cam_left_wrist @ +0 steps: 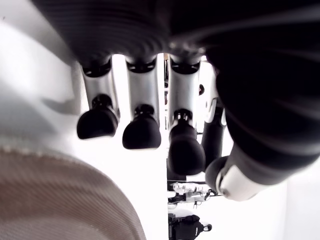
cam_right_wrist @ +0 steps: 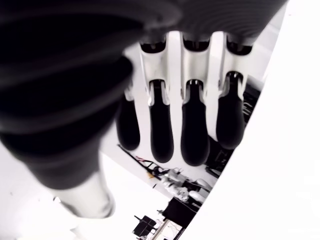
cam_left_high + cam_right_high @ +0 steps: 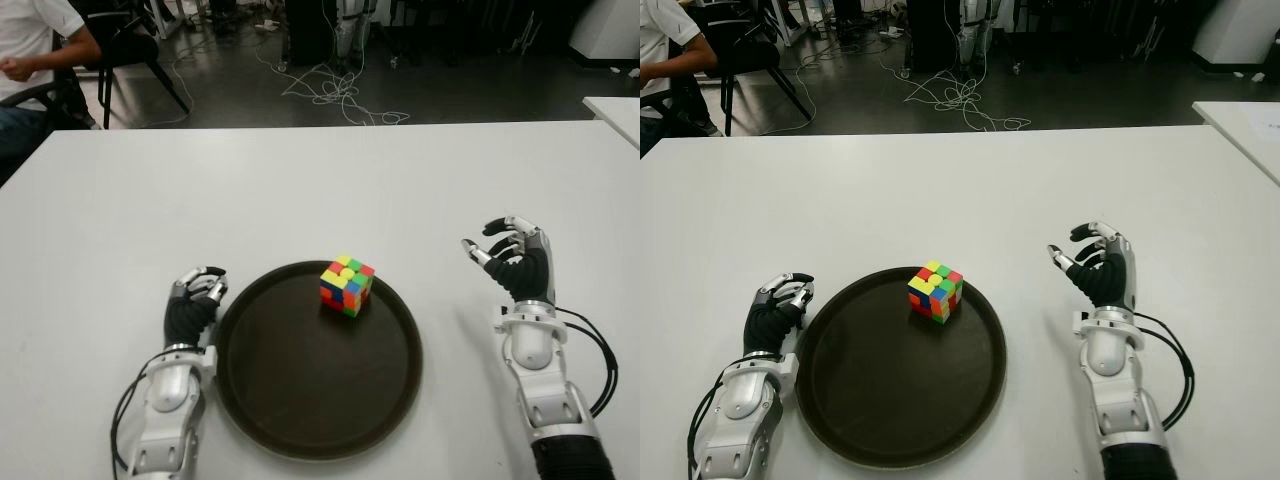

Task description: Pick up the Rubik's Cube and put it in the plate

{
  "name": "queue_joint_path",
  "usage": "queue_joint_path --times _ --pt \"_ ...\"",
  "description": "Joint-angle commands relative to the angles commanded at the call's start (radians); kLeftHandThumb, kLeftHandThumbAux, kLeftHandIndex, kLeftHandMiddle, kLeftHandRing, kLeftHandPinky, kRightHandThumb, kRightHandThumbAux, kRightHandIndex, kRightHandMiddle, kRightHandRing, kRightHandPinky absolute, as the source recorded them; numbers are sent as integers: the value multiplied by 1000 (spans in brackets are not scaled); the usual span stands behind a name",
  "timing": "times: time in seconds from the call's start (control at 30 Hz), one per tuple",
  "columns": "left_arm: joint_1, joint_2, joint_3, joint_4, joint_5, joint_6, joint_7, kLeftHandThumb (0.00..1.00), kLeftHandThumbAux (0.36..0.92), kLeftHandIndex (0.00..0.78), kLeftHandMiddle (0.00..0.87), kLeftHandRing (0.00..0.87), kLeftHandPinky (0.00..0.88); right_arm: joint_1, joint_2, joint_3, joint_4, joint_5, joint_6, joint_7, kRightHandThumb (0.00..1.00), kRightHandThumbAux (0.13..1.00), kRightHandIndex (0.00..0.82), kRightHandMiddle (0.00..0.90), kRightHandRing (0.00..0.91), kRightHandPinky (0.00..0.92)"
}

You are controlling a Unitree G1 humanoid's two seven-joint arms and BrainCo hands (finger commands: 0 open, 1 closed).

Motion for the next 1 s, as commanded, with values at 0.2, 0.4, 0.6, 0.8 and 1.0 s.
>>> queue_joint_path --times 0.2,0.4,0.6,0.8,1.0 --pt "-6 -2 4 6 5 -3 14 710 705 444 800 813 810 6 -2 -6 10 61 0 66 54 839 182 207 197 177" --pt "-11 -3 6 10 4 2 18 710 705 444 800 814 805 12 -19 -2 17 68 -6 102 5 884 100 105 88 75" --pt "-15 -1 4 15 10 5 21 709 705 444 799 811 802 13 -50 7 86 77 -72 143 0 916 49 55 35 19" --pt "-19 -2 2 19 14 7 28 710 705 444 801 815 809 35 -57 34 201 68 -226 139 0 890 25 30 4 1" --pt "-21 -1 0 18 22 15 35 710 705 444 799 812 799 78 -23 48 251 80 -340 117 0 897 9 15 0 0"
